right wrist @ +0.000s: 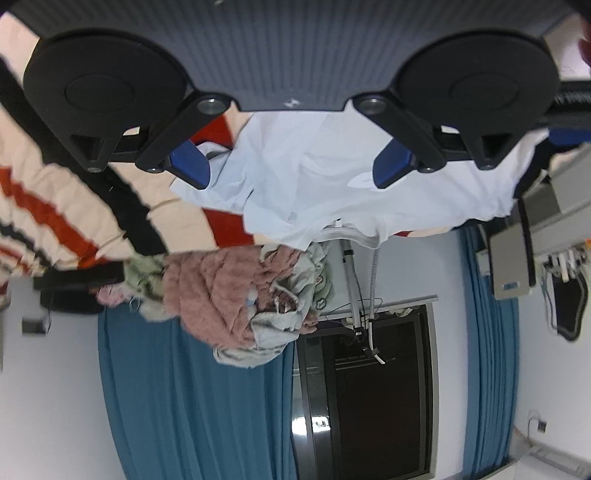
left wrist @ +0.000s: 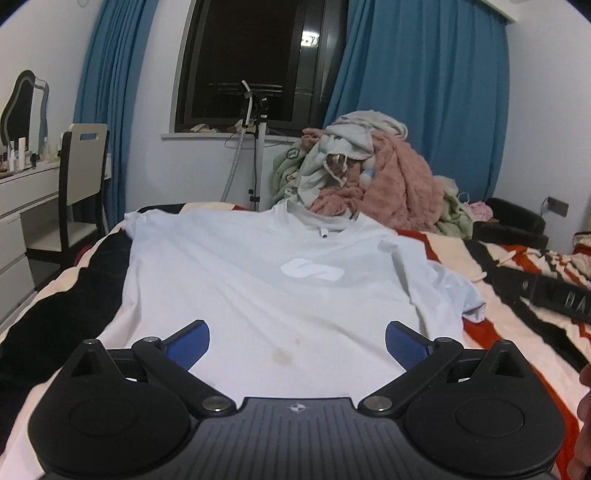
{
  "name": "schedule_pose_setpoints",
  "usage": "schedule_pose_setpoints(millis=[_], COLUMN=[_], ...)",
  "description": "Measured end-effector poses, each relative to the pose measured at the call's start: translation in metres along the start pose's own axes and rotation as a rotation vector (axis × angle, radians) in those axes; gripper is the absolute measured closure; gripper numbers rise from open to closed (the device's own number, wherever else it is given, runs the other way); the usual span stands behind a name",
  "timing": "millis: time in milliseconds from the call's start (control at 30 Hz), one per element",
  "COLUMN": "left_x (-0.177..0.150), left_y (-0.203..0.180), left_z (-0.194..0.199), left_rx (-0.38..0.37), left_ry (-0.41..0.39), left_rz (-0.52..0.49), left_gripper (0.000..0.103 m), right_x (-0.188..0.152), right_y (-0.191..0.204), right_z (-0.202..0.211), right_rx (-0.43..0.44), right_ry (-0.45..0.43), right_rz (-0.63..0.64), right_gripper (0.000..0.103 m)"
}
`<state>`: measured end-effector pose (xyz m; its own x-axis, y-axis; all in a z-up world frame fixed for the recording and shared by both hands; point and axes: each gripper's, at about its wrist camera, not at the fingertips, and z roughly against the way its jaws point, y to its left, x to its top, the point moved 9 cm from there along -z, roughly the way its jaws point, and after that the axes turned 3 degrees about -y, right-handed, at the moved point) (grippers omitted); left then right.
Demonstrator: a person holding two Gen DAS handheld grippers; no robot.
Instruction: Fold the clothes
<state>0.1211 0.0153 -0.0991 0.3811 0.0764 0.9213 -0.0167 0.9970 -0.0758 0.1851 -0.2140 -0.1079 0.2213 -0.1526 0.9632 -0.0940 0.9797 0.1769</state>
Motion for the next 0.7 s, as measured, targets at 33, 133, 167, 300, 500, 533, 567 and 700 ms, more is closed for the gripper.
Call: schedule_pose_setpoints(millis=[33,133,167,300,500,533,567,700], left_x=[-0.002,-0.008,-0.010,-0.017,-0.029,-0.032,-0.034,-0.045], left_y=[0.000,0.000,0.001,0.000,-0.009,-0.011,-0.013,-0.020], left_z=[-0.001,-0.004,-0.005,-0.013,-0.034,-0.037,-0.040,-0.053], left_rx=[-0.003,-0.007,-0.007,-0.021,-0.056,-0.061,-0.068,-0.097], left_ry=[0.010,0.034,0.041,0.077,0.132,0.138,0.143,0.165], left_rz=[0.002,0.008,0.009,0.026,0.053,0.048,0.042,0.029], left_gripper=[0.001,0.001,0.001,0.001,0.001,0.001,0.001,0.001], right_x=[0.000,0.001,0.001,-0.002,-0.029,-0.036,-0.043,-0.058], right_y=[-0.002,-0.011,-0.017,-0.057,-0.150,-0.162,-0.173,-0.194], right_z=[-0.005,-0.026,-0.037,-0.086,-0.148,-0.157,-0.167,-0.195], right_rx=[0.020,0.065,0.065,0.015,-0.054,-0.070,-0.086,-0.082], right_ry=[0.011,0.044,0.057,0.112,0.151,0.162,0.175,0.182], right_rz=[-0.030,-0.116,-0.134,-0.178,-0.490,-0.528,-0.560,-0.648], right_gripper=[0.007,0.007,0.007,0.007,0.017,0.023,0.023,0.023])
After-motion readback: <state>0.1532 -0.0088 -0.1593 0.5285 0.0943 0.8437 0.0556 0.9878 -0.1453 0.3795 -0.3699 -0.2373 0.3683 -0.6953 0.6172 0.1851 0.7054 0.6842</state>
